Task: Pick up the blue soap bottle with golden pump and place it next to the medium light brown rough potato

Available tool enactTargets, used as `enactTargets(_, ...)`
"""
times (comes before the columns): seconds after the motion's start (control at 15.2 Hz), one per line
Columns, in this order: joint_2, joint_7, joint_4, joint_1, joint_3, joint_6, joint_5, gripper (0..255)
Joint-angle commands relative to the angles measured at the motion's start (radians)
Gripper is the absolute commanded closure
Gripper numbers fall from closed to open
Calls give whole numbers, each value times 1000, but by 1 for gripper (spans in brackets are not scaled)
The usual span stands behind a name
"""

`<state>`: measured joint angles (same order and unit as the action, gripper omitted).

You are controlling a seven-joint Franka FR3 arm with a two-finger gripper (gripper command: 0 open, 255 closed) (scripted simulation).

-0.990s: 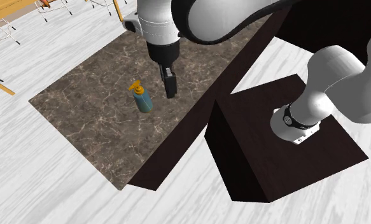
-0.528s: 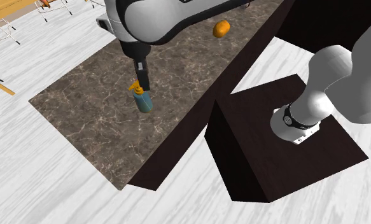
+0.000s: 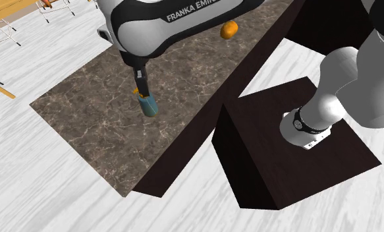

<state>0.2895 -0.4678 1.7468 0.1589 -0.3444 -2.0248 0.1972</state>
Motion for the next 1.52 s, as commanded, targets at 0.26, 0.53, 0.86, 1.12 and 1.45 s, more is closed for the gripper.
enactTargets(0.26,15,-6,15,2,3,-30,8,0)
enactTargets(0.53,15,-6,15,2,3,-29,8,0)
enactTargets(0.86,15,-6,15,1,3,-29,8,255)
enactTargets(1.12,15,-6,15,1,3,-29,8,255)
enactTargets(1.45,-2,3,-16,0,-1,17,-2,255)
